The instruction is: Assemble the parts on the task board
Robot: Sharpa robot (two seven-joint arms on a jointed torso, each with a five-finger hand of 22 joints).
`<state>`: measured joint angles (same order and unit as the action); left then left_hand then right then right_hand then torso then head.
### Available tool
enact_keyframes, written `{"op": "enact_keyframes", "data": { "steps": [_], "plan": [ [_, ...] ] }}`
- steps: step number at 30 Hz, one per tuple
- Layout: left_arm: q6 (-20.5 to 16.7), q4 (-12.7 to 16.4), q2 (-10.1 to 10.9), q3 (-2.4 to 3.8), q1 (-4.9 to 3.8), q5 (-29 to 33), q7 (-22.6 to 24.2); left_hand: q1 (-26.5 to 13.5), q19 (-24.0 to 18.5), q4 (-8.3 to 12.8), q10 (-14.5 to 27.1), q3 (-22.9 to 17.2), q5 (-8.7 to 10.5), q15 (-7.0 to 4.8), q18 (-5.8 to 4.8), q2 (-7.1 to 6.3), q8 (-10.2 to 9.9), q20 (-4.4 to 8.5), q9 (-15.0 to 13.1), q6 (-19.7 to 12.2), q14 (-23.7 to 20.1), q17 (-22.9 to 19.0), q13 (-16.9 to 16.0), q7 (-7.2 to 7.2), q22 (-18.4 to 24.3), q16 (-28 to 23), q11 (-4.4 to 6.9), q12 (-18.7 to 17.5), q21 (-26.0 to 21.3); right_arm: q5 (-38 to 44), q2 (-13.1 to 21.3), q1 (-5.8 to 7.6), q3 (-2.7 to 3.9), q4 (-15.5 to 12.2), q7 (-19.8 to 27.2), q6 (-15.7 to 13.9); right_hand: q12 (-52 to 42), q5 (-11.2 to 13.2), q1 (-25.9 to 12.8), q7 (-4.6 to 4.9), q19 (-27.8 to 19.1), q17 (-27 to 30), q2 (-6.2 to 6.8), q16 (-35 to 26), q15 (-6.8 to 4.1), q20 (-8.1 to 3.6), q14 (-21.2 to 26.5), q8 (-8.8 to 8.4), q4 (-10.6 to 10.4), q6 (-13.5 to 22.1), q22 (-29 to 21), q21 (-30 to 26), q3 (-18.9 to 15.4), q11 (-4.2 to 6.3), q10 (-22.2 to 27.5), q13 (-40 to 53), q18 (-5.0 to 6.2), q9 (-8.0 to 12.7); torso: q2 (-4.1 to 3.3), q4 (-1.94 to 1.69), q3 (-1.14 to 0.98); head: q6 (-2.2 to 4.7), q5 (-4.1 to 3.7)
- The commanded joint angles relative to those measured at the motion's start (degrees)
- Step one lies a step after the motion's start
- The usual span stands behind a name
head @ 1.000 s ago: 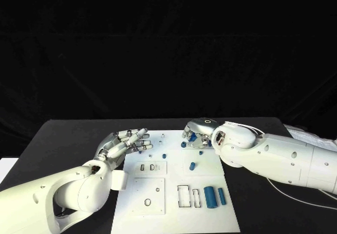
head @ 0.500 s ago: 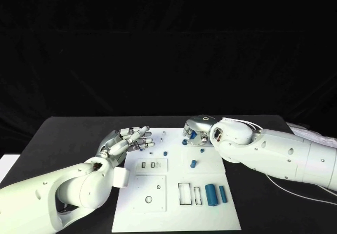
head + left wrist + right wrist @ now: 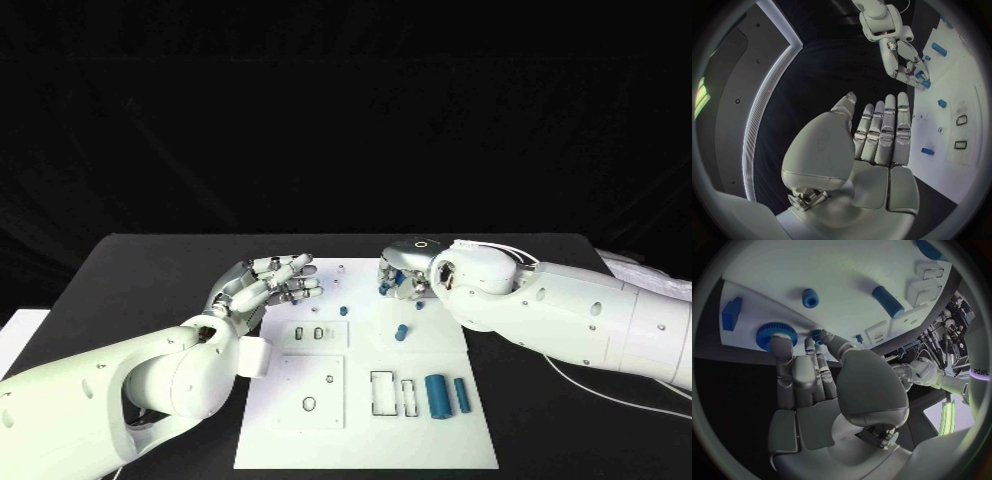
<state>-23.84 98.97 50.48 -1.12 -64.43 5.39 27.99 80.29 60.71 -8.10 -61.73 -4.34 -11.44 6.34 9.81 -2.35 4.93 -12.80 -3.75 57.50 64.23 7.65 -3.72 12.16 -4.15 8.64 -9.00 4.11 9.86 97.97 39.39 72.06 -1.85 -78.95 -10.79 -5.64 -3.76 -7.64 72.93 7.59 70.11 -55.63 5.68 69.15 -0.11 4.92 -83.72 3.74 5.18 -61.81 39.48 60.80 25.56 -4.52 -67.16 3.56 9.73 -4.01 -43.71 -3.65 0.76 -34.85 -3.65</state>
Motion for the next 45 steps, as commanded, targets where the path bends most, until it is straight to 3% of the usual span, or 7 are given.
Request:
{"op": "enact_keyframes", "data": {
  "steps": [1,21,24,30,37,40,45],
  "plan": [
    [0.9,0.0,-0.1,0.06,-0.12,0.4,0.0,-0.1,0.4,0.5,0.2,0.0,0.24,0.26,0.6,0.2,-0.3,0.18,0.1,-0.1,0.2,0.1,0.0,0.36,0.1,-0.4,-0.41,-0.3,-0.3,0.6,-0.4,0.02,-0.08,0.3,0.6,2.2,0.0,-0.1,0.6,0.01,0.5,-0.6,0.09,0.6,-0.12,0.03,-2.6,0.22,-0.3,-0.7,0.8,0.8,0.3,0.06,-0.7,0.1,-1.1,-0.1,0.0,-0.05,-0.03,-0.46,0.14],
    [0.9,-0.5,-0.2,0.06,-0.17,0.8,-0.5,-0.1,0.5,0.7,0.4,0.1,0.58,0.35,0.6,0.35,-0.7,0.12,0.1,-0.4,0.3,0.2,0.0,0.57,0.2,-0.7,-0.56,-0.4,-0.6,0.5,-1.6,-0.01,-0.3,1.5,0.5,2.5,-0.2,-0.1,1.0,-0.28,1.3,-2.4,-0.78,2.5,-0.75,-0.2,-2.4,0.76,-1.5,-3.0,4.0,3.6,1.4,0.64,-2.6,0.2,-1.45,-0.6,-0.08,-0.07,0.03,-0.52,0.31],
    [0.9,-0.4,-0.2,0.06,-0.18,0.8,-0.6,-0.1,0.6,0.8,0.4,0.1,0.64,0.36,0.6,0.37,-0.7,0.11,0.1,-0.4,0.3,0.3,0.0,0.58,0.2,-0.7,-0.57,-0.4,-0.6,0.7,-1.6,-0.04,-0.31,1.5,0.5,0.3,-0.2,-0.1,1.2,-0.28,1.4,-2.5,-1.06,2.8,-0.84,-0.23,-2.3,0.87,-1.7,-3.5,4.3,3.9,1.7,0.69,-3.0,0.2,-1.5,-0.7,-0.05,-0.02,0.03,-0.54,0.36],
    [1.0,-0.7,-0.1,0.06,-0.19,0.9,-0.7,-0.3,0.6,0.8,0.5,0.2,0.8,0.4,0.6,0.45,-0.8,0.08,0.0,-0.4,0.3,0.3,0.0,0.65,0.2,-0.8,-0.62,-0.5,-0.7,-0.2,-1.0,-0.06,-0.26,0.4,0.6,-7.1,0.0,0.1,0.4,-0.08,1.4,-2.8,-1.51,3.2,-0.86,-0.12,-2.2,0.69,-2.8,-3.7,5.0,4.5,1.8,0.64,-3.4,0.1,-1.6,-0.8,-0.07,-0.04,-0.06,-0.25,0.46],
    [1.4,-0.6,-0.1,0.06,-0.22,1.0,-0.6,-0.7,0.7,0.8,0.6,0.6,0.8,0.46,0.59,0.4,-0.9,0.02,0.0,-0.5,0.3,0.5,0.0,0.73,0.2,-1.0,-0.7,-0.5,-1.0,0.3,-2.0,-0.02,-0.15,0.9,-1.0,-11.1,0.0,0.2,0.1,-0.11,1.6,-3.1,-1.62,3.4,-0.88,-0.08,-2.2,0.63,-3.2,-3.9,5.5,4.9,1.9,0.67,-3.6,0.1,-1.67,-0.9,-0.2,-0.21,0.1,-0.36,0.32],
    [1.7,-0.5,0.0,0.06,-0.25,1.0,-0.6,-1.2,0.8,0.7,0.7,1.0,0.66,0.51,0.59,0.36,-1.0,-0.03,0.0,-0.6,0.3,0.6,0.0,0.77,0.3,-1.2,-0.75,-0.5,-1.2,0.8,-3.0,0.06,-0.06,1.9,-1.5,-12.5,0.1,0.2,0.2,-0.12,1.6,-3.2,-1.66,3.6,-0.89,-0.06,-2.2,0.57,-3.2,-3.8,5.6,5.0,2.0,0.69,-3.5,0.1,-1.68,-0.9,-0.25,-0.19,-0.02,-0.3,0.56],
    [1.9,-0.3,0.0,0.06,-0.33,1.1,-0.7,-1.5,0.8,0.6,0.8,1.1,0.62,0.53,0.59,0.4,-1.0,-0.06,0.0,-0.6,0.3,0.6,0.0,0.79,0.3,-1.3,-0.77,-0.5,-1.3,1.2,-5.0,0.24,0.0,3.7,-2.0,-13.8,0.1,0.1,0.4,-0.11,1.6,-3.4,-1.73,3.7,-0.9,-0.05,-2.2,0.52,-3.2,-3.8,5.7,5.1,2.2,0.69,-3.5,0.1,-1.69,-0.9,-0.34,-0.56,0.1,-0.06,0.44]
  ]
}}
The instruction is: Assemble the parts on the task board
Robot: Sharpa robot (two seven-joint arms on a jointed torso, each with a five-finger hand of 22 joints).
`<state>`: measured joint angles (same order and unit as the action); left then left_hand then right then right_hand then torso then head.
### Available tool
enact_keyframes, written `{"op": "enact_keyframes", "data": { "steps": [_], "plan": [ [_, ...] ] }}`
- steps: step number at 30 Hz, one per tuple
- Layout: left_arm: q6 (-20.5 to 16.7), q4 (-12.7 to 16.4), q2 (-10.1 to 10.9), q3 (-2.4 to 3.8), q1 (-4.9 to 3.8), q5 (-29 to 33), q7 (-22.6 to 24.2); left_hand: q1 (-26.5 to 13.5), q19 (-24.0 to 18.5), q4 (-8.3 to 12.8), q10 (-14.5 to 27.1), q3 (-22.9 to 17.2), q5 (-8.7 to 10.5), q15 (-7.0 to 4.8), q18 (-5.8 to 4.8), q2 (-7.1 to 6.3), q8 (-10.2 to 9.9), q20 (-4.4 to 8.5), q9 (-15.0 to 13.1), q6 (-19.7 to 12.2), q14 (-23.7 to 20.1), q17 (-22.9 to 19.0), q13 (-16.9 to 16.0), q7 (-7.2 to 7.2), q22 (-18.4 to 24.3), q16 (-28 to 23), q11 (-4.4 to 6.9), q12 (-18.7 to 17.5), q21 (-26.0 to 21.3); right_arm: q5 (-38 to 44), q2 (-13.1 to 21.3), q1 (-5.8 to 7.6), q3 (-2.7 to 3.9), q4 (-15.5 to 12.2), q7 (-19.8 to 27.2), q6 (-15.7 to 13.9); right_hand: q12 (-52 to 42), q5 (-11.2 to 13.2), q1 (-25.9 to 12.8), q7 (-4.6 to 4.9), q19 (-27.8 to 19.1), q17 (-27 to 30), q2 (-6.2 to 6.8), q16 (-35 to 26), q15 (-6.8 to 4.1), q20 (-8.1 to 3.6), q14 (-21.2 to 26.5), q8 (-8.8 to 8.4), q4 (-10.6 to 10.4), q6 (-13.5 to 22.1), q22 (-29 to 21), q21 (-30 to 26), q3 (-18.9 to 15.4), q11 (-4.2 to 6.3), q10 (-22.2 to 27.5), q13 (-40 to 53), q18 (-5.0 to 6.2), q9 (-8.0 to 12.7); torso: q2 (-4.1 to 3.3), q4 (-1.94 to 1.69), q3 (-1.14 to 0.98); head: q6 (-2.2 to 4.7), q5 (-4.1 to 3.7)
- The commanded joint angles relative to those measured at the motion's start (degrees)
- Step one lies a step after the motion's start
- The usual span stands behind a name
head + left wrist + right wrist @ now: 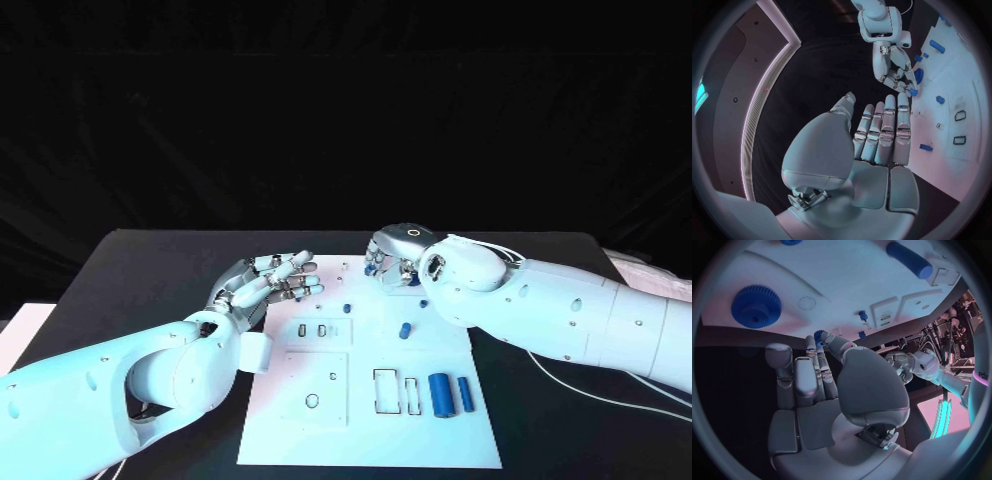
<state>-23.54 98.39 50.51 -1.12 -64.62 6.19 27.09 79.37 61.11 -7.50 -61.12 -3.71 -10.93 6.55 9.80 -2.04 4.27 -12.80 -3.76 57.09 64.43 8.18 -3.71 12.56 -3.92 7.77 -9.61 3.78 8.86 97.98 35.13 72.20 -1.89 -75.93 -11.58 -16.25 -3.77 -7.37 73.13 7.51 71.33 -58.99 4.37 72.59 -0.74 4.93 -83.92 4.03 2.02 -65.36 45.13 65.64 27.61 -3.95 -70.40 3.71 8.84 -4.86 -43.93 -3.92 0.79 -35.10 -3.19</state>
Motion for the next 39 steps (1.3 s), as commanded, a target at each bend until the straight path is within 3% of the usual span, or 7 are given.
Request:
{"op": "enact_keyframes", "data": {
  "steps": [1,9,22,28,39],
  "plan": [
    [1.6,0.3,0.0,0.06,-0.16,0.3,0.2,-0.5,0.4,0.0,0.1,0.5,0.11,0.33,0.6,0.1,-0.3,-0.06,0.0,-0.2,0.1,0.1,-0.1,0.39,0.1,-0.4,-0.17,-0.2,-0.3,1.2,-1.1,0.12,0.04,0.9,-1.2,-3.4,0.1,-0.2,0.2,-0.03,0.4,0.0,-0.42,0.3,-0.27,-0.06,-2.0,0.23,-0.1,-0.3,0.0,0.3,0.2,0.12,-0.3,0.0,-0.8,-0.1,-0.18,-0.35,0.13,0.23,-0.04],
    [1.6,0.3,-0.1,0.06,-0.3,0.3,0.1,-0.6,0.4,0.0,0.2,0.5,0.09,0.34,0.6,0.15,-0.3,-0.07,0.0,-0.2,0.1,0.1,-0.1,0.39,0.1,-0.4,-0.17,-0.2,-0.3,1.1,-3.9,0.19,0.06,3.5,-1.3,-2.7,0.2,1.2,-0.6,0.09,0.3,-0.6,-0.25,0.8,-0.13,0.03,-2.0,-0.06,-1.0,-0.2,0.3,0.6,0.2,-0.03,-0.1,-0.1,-0.83,-0.1,-0.54,-0.72,0.33,0.16,-0.27],
    [2.1,0.7,-0.1,0.07,-0.48,0.3,0.2,-0.9,0.4,0.0,0.2,0.8,0.09,0.37,0.6,0.2,-0.4,-0.11,0.0,-0.2,0.1,0.2,-0.1,0.4,0.1,-0.6,-0.19,-0.1,-0.6,1.3,-6.8,0.23,0.07,6.5,-1.8,-1.2,0.2,1.3,-0.7,0.11,0.3,-0.8,-0.11,1.0,-0.11,0.05,-2.0,-0.14,-1.1,-0.1,0.4,0.7,0.3,-0.05,0.0,-0.1,-0.83,-0.1,-1.29,-1.27,0.62,0.22,-0.49],
    [2.1,0.7,-0.1,0.07,-0.56,0.3,0.2,-0.9,0.4,0.0,0.2,0.8,0.09,0.37,0.6,0.2,-0.4,-0.11,0.0,-0.2,0.1,0.2,-0.1,0.4,0.1,-0.6,-0.19,-0.1,-0.6,1.2,-7.4,0.24,0.07,7.3,-2.0,-0.4,0.2,1.3,-0.7,0.13,0.2,-0.8,0.04,1.0,-0.09,0.06,-2.0,-0.17,-1.2,0.0,0.4,0.7,0.2,-0.08,0.1,-0.1,-0.82,-0.1,-1.56,-1.28,0.74,0.03,-0.71],
    [2.2,0.6,0.0,0.07,-0.6,0.3,0.0,-0.9,0.4,0.0,0.2,0.8,0.07,0.37,0.61,0.27,-0.4,-0.12,0.0,-0.1,0.1,0.2,-0.1,0.37,0.1,-0.7,-0.18,-0.1,-0.6,2.1,-7.1,0.35,0.07,7.5,-2.4,0.2,0.1,1.3,-0.8,0.1,0.2,-0.9,0.3,1.1,-0.08,0.08,-2.0,-0.14,-1.3,-0.1,0.4,0.8,0.1,-0.06,0.0,0.0,-0.81,-0.1,-1.53,-1.18,0.67,-0.37,-0.8]
  ]
}}
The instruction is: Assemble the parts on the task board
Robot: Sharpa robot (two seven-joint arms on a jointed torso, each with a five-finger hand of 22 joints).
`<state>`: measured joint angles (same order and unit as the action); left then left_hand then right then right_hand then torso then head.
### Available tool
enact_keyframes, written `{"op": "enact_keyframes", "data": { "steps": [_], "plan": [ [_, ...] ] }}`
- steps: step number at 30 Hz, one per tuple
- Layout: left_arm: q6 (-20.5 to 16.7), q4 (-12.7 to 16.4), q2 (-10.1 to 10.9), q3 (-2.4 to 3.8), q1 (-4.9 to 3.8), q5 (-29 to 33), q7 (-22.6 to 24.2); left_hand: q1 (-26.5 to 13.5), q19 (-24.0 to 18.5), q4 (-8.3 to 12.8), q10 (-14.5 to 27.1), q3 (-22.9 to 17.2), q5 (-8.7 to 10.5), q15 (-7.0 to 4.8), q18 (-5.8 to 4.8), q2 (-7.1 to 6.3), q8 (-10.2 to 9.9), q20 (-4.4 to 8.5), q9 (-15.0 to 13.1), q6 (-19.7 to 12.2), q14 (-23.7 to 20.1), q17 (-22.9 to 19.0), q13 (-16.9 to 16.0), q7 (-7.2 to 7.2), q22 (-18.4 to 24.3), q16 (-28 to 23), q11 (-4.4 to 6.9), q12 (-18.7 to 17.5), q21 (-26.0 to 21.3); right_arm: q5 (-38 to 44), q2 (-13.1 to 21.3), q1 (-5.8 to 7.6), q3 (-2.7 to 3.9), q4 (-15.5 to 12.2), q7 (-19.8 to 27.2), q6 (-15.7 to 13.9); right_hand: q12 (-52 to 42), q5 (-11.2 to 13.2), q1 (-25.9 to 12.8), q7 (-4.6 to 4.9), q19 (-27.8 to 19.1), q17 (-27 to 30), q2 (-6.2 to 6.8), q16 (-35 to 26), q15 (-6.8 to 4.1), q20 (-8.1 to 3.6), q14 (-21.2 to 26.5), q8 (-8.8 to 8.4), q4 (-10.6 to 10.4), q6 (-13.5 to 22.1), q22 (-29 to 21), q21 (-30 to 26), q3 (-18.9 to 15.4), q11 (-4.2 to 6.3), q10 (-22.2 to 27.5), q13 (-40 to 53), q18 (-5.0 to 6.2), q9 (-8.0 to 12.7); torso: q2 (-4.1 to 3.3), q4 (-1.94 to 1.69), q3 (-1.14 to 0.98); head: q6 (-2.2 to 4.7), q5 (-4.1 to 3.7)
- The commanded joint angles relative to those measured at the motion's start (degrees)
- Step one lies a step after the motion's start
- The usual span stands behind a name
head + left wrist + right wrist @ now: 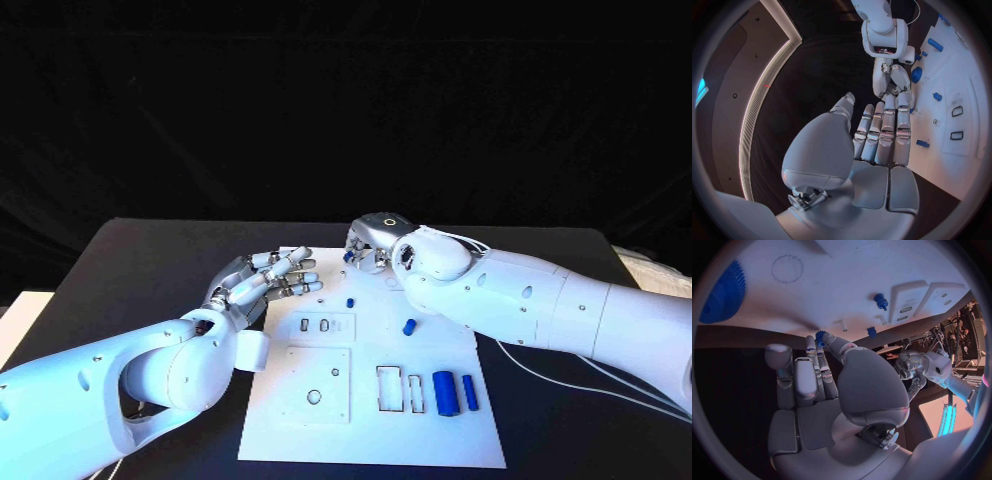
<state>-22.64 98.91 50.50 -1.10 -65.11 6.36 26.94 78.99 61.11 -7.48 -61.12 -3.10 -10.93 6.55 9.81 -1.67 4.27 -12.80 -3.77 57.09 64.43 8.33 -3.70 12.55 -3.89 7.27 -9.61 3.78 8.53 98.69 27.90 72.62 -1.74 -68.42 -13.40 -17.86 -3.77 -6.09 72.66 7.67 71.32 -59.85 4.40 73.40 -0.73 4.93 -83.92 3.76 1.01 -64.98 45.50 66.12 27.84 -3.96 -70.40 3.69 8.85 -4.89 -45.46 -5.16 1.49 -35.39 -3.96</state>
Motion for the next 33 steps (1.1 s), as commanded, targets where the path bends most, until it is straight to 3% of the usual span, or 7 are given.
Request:
{"op": "enact_keyframes", "data": {
  "steps": [1,11,13,16,22,27,33],
  "plan": [
    [1.3,0.1,0.0,0.06,-0.1,0.1,0.1,-0.6,0.4,0.0,0.2,0.2,0.07,0.37,0.6,-0.1,-0.4,-0.12,0.0,-0.1,0.1,0.1,-0.1,0.38,0.1,-0.2,-0.18,-0.1,-0.3,1.4,0.1,-0.07,-0.08,0.0,-0.6,1.9,0.1,0.0,-0.4,-0.05,0.2,0.0,0.3,0.3,-0.09,0.08,-2.0,0.13,-0.3,-0.5,0.0,0.3,-0.1,-0.05,0.0,0.0,-0.81,-0.1,-0.02,0.03,-0.03,-0.06,-0.05],
    [1.4,0.1,0.0,0.06,-0.12,0.1,0.0,-0.6,0.4,0.0,0.2,0.2,0.07,0.37,0.6,-0.1,-0.4,-0.12,0.0,-0.1,0.1,0.1,-0.1,0.38,0.1,-0.2,-0.18,-0.1,-0.3,1.4,-0.5,-0.06,-0.08,0.4,-0.7,2.3,0.3,0.4,-0.6,0.12,0.0,0.0,0.93,0.4,0.0,0.14,-1.9,-0.12,-0.6,0.0,0.0,0.4,-0.3,-0.2,0.5,-0.1,-0.81,0.0,-0.07,-0.11,0.0,-0.11,-0.15],
    [1.4,0.1,0.0,0.06,-0.12,0.1,0.0,-0.5,0.4,0.0,0.2,0.2,0.06,0.37,0.61,-0.05,-0.4,-0.12,0.0,-0.1,0.1,0.1,-0.1,0.36,0.1,-0.2,-0.17,-0.1,-0.3,1.2,-0.6,-0.06,-0.08,0.6,-0.6,2.1,0.4,0.5,-0.8,0.59,-0.4,0.7,1.52,0.1,0.32,0.31,-1.7,-0.32,-0.8,1.2,-0.4,0.2,-0.5,-0.56,1.7,-0.1,-0.76,0.3,-0.08,-0.11,0.0,-0.11,-0.12],
    [1.3,0.1,0.0,0.06,-0.13,0.1,-0.1,-0.5,0.4,0.0,0.2,0.2,0.06,0.37,0.61,-0.05,-0.4,-0.12,0.0,-0.1,0.1,0.1,-0.1,0.36,0.1,-0.2,-0.17,-0.1,-0.3,0.9,-0.9,-0.06,-0.08,1.0,-0.5,1.9,0.3,0.3,-0.9,1.28,-2.0,3.8,3.28,-1.7,1.1,1.2,-0.7,-0.33,-1.1,6.4,-2.9,-1.3,-1.6,-1.5,6.1,-0.2,-0.32,1.3,-0.07,-0.04,0.01,-0.09,-0.04],
    [1.4,0.1,0.0,0.06,-0.16,0.1,-0.2,-0.5,0.4,0.0,0.2,0.2,0.06,0.37,0.61,-0.05,-0.4,-0.12,0.0,-0.1,0.1,0.1,-0.1,0.36,0.1,-0.2,-0.17,-0.1,-0.3,0.7,-0.7,-0.05,-0.09,1.0,-0.3,1.3,0.2,0.1,-0.3,1.35,-2.5,4.9,3.63,-2.4,1.27,1.55,-0.5,-0.3,-1.0,8.2,-3.7,-1.8,-2.5,-1.72,8.0,-0.1,-0.17,1.2,-0.1,0.01,-0.01,-0.15,0.02],
    [1.4,0.0,0.2,0.06,-0.17,0.2,-0.3,-0.5,0.4,0.1,0.2,0.2,0.07,0.37,0.61,-0.02,-0.4,-0.12,0.0,-0.1,0.1,0.1,-0.1,0.35,0.1,-0.2,-0.17,-0.1,-0.3,0.5,0.9,-0.04,-0.08,-0.9,-0.2,0.1,0.0,-0.6,0.0,1.46,-2.4,4.7,3.37,-2.3,1.29,1.6,-0.6,-0.09,-1.0,7.9,-3.6,-1.7,-2.7,-1.75,7.8,-0.1,-0.18,1.1,-0.04,0.13,-0.03,-0.17,-0.02],
    [1.4,-0.1,0.4,0.06,-0.18,0.4,-0.3,-0.5,0.4,0.1,0.2,0.2,0.07,0.37,0.61,-0.02,-0.4,-0.12,0.0,-0.1,0.1,0.1,-0.1,0.35,0.1,-0.2,-0.17,-0.1,-0.3,-1.4,5.5,0.37,0.24,-6.1,-0.4,-1.4,-0.7,-1.7,0.1,1.58,-1.7,3.2,3.06,-1.2,1.21,1.59,-1.0,0.16,-1.4,6.8,-2.4,-0.9,-2.8,-1.6,5.7,0.1,-0.36,0.9,0.2,0.59,-0.04,-0.08,0.08]
  ]
}}
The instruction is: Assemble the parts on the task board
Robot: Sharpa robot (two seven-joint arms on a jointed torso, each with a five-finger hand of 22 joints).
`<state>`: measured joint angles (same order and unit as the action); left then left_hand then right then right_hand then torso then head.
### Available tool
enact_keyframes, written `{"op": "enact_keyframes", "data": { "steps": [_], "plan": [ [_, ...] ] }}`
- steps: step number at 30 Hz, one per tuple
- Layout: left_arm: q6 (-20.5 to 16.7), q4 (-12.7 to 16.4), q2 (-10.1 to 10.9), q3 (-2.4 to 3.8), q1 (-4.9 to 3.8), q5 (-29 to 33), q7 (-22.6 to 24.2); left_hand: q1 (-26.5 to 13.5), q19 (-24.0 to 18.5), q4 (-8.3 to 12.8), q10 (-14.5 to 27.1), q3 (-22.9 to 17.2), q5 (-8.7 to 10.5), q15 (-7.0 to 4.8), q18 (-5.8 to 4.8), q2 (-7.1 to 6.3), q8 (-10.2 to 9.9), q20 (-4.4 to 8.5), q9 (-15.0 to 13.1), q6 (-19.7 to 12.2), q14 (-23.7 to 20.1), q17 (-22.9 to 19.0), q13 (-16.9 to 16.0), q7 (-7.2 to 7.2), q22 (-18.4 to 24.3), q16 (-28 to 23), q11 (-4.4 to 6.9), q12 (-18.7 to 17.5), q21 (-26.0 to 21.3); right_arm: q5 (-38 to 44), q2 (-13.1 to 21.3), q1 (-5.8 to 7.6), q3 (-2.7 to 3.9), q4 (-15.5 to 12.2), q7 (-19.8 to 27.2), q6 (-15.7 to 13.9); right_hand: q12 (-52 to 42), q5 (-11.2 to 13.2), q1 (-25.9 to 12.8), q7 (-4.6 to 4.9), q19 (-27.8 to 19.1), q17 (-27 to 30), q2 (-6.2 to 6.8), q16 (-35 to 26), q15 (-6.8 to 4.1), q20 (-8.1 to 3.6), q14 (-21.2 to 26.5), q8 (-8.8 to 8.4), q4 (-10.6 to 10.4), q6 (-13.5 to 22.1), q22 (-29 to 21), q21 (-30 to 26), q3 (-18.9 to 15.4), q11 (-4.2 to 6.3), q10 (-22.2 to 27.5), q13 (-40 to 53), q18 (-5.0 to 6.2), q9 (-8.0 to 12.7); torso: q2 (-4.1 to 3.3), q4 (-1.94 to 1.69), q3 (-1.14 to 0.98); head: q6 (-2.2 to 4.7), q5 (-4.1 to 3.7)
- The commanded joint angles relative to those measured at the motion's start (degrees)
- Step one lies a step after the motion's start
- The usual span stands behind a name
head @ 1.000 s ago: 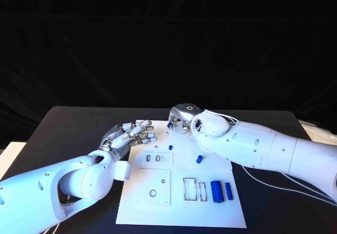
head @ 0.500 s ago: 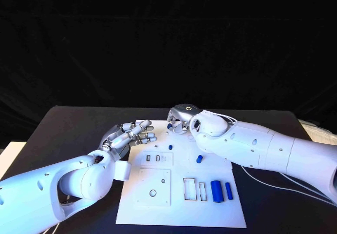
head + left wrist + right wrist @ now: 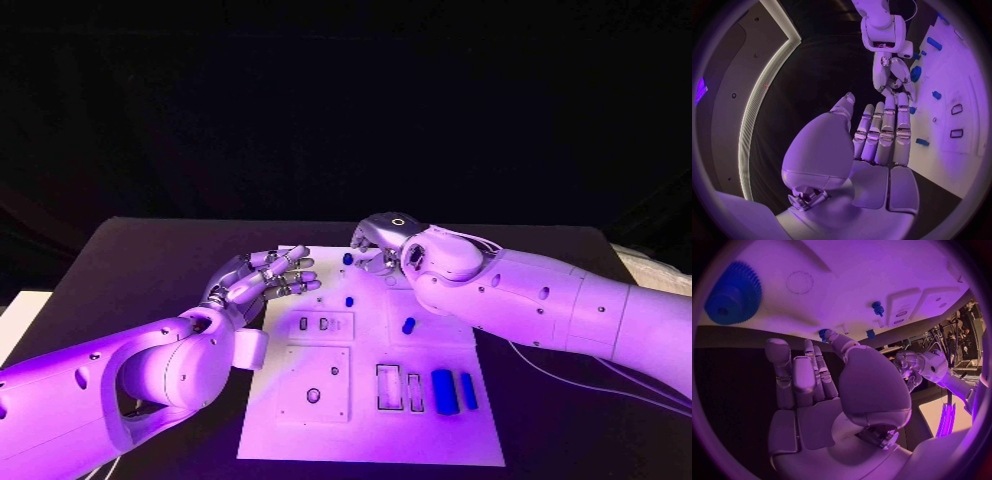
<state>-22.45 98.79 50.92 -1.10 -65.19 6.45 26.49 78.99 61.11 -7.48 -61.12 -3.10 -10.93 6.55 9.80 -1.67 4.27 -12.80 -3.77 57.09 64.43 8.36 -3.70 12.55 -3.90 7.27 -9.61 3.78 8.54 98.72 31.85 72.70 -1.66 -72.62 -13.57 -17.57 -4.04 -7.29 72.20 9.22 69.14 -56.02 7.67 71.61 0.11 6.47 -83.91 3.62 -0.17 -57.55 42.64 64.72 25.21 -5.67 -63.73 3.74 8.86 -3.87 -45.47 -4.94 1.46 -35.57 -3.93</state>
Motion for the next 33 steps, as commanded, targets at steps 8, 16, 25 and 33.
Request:
{"op": "enact_keyframes", "data": {
  "steps": [8,16,25,33],
  "plan": [
    [1.3,0.1,0.3,0.05,-0.1,0.4,0.0,-0.5,0.4,0.1,0.3,0.2,0.1,0.38,0.61,0.02,-0.4,-0.13,0.0,-0.2,0.0,0.1,-0.1,0.34,0.1,-0.3,-0.17,-0.1,-0.4,-13.4,11.5,1.46,0.63,-10.5,-1.8,0.1,-7.7,-2.9,-0.6,-0.96,5.7,-13.1,2.12,8.2,-1.48,-1.63,-3.4,-0.09,-1.2,-0.2,10.9,7.0,-2.7,2.65,-15.1,4.4,-2.09,0.1,0.8,1.15,0.07,0.11,0.22],
    [1.7,-0.2,0.1,0.04,-0.09,0.4,-0.1,-0.4,0.4,0.2,0.3,0.2,0.1,0.39,0.61,0.06,-0.4,-0.14,0.0,-0.2,0.0,0.1,-0.1,0.32,0.1,-0.3,-0.16,-0.1,-0.4,-18.9,16.1,1.73,0.69,-10.7,-3.7,5.3,-62.5,-4.4,0.8,-1.24,9.6,-23.4,1.21,14.2,-1.8,-2.36,-4.3,0.37,-4.1,2.4,20.6,13.1,-15.1,3.18,-18.2,61.9,-3.74,-0.1,1.25,1.83,-0.09,0.21,0.25],
    [2.0,-0.5,-0.2,0.03,-0.07,0.4,-0.2,-0.4,0.4,0.2,0.3,0.2,0.1,0.38,0.62,0.1,-0.4,-0.14,0.0,-0.2,0.0,0.1,-0.1,0.3,0.1,-0.4,-0.15,-0.1,-0.5,-18.8,15.4,1.39,0.64,-8.1,-4.4,7.5,-72.4,-4.5,2.8,-0.75,10.0,-25.2,-0.01,15.1,-1.15,-1.62,-4.5,0.43,-5.7,3.0,22.4,14.3,-17.9,2.33,-19.1,73.0,-4.01,-0.1,1.4,1.87,-0.22,0.22,0.26],
    [2.0,-0.5,-0.2,0.02,-0.06,0.4,-0.3,-0.4,0.4,0.2,0.3,0.2,0.1,0.38,0.62,0.1,-0.4,-0.14,0.0,-0.2,0.0,0.1,-0.1,0.3,0.1,-0.4,-0.15,-0.1,-0.5,-18.1,13.7,0.79,0.6,-6.6,-4.9,7.9,-75.1,-5.0,3.7,-0.72,10.6,-25.7,-0.57,15.3,-1.08,-1.53,-4.6,0.64,-5.6,2.7,23.8,15.0,-17.9,2.28,-20.3,75.9,-4.23,-0.1,1.39,1.82,-0.08,0.2,-0.02]
  ]
}}
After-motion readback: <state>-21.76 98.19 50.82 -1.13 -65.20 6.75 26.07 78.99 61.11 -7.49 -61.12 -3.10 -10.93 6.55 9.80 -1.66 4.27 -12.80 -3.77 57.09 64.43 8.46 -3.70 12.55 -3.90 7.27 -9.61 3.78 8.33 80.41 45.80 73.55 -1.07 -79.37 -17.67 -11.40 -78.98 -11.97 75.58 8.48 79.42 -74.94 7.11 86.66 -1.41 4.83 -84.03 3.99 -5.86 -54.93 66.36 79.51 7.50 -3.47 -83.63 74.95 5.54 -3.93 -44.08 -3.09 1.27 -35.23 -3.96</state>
